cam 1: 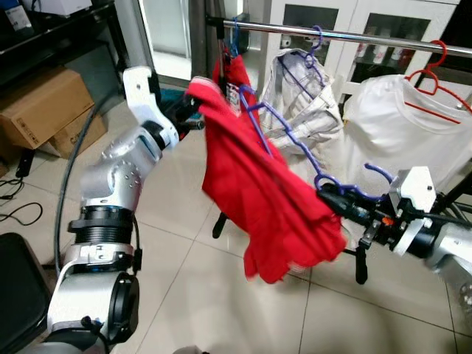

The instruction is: Hang hanger

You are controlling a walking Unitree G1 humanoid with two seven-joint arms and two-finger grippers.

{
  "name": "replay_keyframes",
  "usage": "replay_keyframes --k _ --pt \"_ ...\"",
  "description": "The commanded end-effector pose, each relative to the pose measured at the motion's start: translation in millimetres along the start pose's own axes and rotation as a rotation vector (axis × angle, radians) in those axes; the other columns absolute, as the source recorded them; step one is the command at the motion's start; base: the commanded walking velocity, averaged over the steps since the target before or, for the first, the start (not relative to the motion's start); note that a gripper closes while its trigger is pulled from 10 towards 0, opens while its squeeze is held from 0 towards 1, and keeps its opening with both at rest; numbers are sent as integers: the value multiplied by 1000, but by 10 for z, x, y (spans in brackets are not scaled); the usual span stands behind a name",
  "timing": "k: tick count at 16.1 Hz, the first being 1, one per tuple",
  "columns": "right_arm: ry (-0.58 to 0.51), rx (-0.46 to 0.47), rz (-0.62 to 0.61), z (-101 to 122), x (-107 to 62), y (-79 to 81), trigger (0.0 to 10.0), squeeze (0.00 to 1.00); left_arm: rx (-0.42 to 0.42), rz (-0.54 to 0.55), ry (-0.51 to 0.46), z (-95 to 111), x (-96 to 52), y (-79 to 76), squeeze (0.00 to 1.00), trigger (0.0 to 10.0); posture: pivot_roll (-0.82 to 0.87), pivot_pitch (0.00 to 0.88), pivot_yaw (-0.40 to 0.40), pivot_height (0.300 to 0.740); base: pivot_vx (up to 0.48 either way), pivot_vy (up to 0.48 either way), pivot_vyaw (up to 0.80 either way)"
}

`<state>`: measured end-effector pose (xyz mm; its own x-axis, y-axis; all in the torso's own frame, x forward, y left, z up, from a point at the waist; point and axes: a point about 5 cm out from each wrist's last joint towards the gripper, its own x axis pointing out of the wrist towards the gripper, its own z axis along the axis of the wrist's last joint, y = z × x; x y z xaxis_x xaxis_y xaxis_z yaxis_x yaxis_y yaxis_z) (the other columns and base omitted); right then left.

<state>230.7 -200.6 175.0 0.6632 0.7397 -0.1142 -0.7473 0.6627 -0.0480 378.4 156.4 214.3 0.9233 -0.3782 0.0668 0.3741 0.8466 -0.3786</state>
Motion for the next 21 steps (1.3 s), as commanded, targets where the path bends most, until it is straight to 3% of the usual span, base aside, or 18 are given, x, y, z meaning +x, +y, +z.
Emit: replay_keyframes --k 1,2,4,6,8,10,12,13,14,17,18,21 --pt "41 46 -54 -87 -146 -69 0 0 -1 171 -206 431 -117 264 0 0 -100 0 44 740 0 0 0" --pt "30 57 -26 -85 -136 -16 0 0 -15 200 -201 379 -96 300 0 0 -101 0 49 740 0 0 0" --pt "48 69 -142 -74 -40 -91 0 0 55 69 -73 149 -18 128 0 0 -103 0 52 740 0 0 0" --pt "17 96 -324 -42 118 -235 0 0 153 -171 101 -192 0 -242 0 0 -106 0 57 740 0 0 0" --pt "-42 150 -538 -6 343 -381 0 0 198 -374 236 -542 -64 -606 0 0 -109 0 59 740 0 0 0" --pt "-58 163 -614 -3 422 -434 0 0 215 -448 296 -672 -143 -710 0 0 -107 0 57 740 0 0 0" --pt "-95 255 -766 -38 462 -587 10000 0 236 -457 350 -782 -299 -681 0 0 -93 0 49 740 0 0 0" --pt "-116 316 -800 -56 462 -643 10000 0 242 -424 367 -830 -375 -605 0 0 -87 0 46 740 0 0 0" --pt "-103 316 -800 -60 469 -655 10000 0 243 -407 372 -846 -407 -568 0 0 -87 0 46 740 0 0 0" --pt "19 194 -715 -191 372 -549 10000 0 305 -171 316 -837 -584 -237 0 353 -69 0 29 740 0 0 -352" --pt "40 270 -699 -318 248 -453 10000 0 322 -84 312 -840 -616 -127 0 10000 -69 0 33 740 0 0 -800" --pt "53 270 -701 -363 29 -192 10000 0 313 24 242 -838 -641 -65 0 10000 -95 0 65 740 0 0 -800"
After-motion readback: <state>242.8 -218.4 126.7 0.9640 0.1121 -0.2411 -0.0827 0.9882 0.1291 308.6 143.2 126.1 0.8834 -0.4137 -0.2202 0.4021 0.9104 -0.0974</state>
